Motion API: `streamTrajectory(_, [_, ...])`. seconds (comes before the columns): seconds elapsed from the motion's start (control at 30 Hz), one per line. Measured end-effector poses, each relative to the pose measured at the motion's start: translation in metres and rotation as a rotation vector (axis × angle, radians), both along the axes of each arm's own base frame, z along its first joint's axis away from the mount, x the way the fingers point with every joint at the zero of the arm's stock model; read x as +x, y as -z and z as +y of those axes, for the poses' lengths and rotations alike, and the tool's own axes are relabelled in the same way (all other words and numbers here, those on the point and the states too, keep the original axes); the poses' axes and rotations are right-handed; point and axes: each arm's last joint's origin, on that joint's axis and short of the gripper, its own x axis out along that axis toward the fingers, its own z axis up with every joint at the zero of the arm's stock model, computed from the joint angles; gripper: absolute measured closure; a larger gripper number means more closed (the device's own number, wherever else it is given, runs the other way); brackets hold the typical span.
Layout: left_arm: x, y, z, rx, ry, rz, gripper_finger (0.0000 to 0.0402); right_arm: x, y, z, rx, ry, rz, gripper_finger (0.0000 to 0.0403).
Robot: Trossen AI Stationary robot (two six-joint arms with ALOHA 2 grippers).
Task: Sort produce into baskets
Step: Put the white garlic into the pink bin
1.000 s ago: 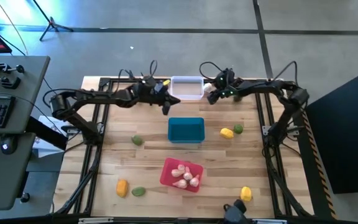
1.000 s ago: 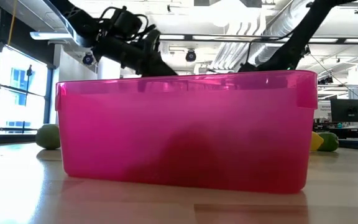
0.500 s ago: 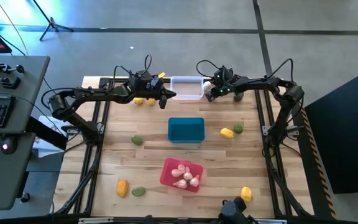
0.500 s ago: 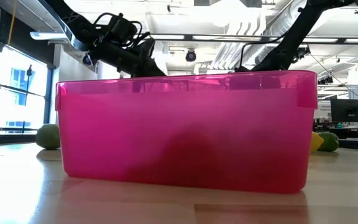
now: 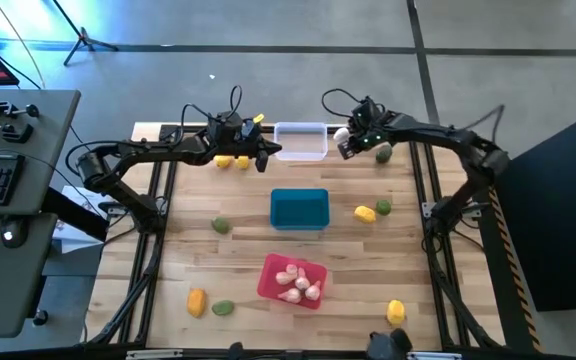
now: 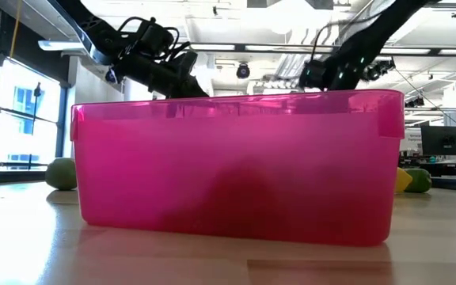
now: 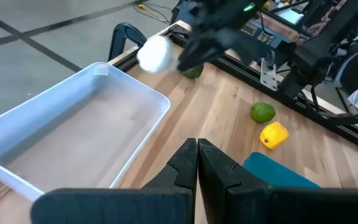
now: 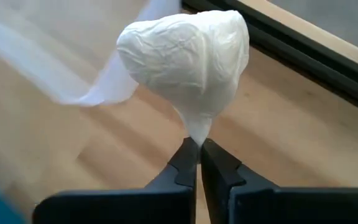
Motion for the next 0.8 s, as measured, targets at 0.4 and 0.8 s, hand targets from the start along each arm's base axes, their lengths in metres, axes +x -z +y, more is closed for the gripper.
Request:
streamTrajectory(0.4, [0.001, -0.002, 0.000, 0.032, -0.005, -0.032, 0.0401, 0.029, -0.069, 0.129, 0.099, -0.203, -0.229, 0.0403])
streamTrajectory(0.8, [-0.016, 0.014, -0.041, 0.091, 0.047, -0.186, 0.0401, 0.035, -0.072, 0.283, 0.267, -0.406, -0.234, 0.0403])
